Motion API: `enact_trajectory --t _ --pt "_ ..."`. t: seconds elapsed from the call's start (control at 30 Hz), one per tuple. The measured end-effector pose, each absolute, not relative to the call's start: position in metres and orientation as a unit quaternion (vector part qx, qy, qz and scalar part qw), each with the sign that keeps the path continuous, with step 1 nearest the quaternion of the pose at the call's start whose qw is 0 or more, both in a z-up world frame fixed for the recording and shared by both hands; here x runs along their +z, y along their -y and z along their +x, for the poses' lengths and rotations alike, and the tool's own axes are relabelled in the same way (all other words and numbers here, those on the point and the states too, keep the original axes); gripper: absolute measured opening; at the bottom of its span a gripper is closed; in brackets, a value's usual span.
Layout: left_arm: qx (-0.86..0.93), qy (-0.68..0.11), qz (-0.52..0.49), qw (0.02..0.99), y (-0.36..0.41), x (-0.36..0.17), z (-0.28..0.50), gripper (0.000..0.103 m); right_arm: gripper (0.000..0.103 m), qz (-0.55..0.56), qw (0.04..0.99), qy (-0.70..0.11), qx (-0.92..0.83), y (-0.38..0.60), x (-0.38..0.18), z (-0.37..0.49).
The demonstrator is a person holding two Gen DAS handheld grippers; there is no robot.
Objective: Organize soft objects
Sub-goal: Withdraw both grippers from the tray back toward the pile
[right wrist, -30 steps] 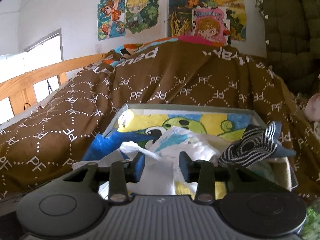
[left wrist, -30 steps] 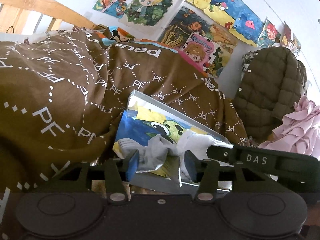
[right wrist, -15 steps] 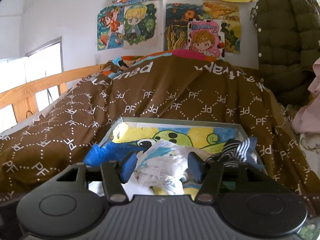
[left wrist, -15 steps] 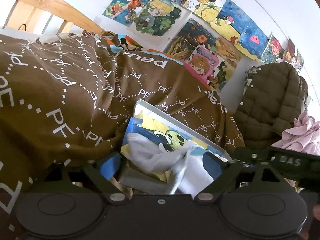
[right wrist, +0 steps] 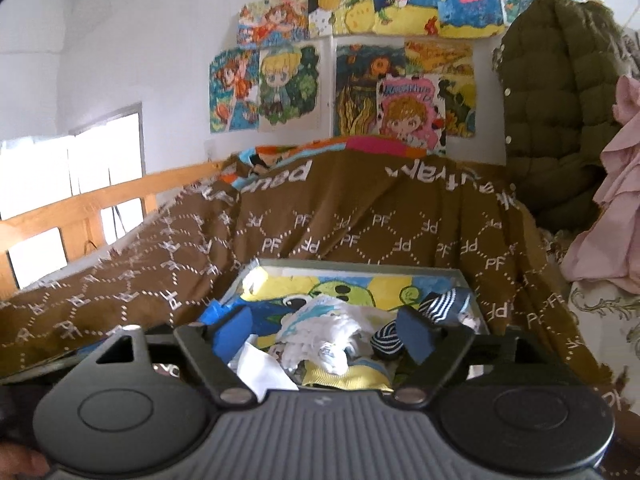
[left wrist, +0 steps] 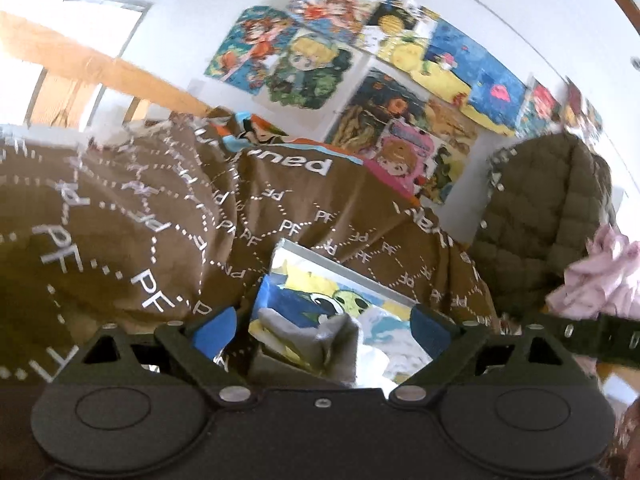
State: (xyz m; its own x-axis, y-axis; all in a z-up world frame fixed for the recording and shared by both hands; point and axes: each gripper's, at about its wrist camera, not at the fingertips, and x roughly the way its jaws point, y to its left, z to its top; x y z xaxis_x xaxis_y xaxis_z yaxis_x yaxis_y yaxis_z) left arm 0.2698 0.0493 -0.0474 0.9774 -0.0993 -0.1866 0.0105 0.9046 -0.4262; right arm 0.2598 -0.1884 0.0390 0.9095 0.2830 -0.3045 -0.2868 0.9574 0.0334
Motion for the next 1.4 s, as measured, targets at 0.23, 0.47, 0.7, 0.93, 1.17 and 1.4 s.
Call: enact_trajectory --t 0.23,0.47,0.7,0.93,1.17,1.4 --pt "-0.035 -0.112 -0.148 0.982 -0.027 -0.014 0.230 0.102 0.099 0.017 0.982 -0.118 0.147 0.220 0.057 0.206" --pt "-0.039 -0.087 -0.093 0.991 0.007 0.024 0.184 0.102 0.103 0.026 0.986 -0.093 0.137 0.250 0.068 0.154" --pt "-0.042 -0.074 -0.060 0.995 0.032 0.051 0.139 0.102 0.103 0.063 0.985 -0.080 0.137 0.273 0.073 0.115" --pt "-0.024 -0.087 -0.061 0.994 0.040 0.056 0.106 0.102 0.103 0.074 0.984 -0.087 0.139 0.280 0.066 0.089" --pt "-0.009 -0.117 -0.069 0.991 0.039 0.038 0.078 0.102 0.103 0.039 0.984 -0.098 0.143 0.269 0.049 0.061" --pt "-0.021 -0.166 -0.058 0.984 0.039 0.007 0.072 0.102 0.103 0.016 0.981 -0.137 0.136 0.263 0.030 0.050"
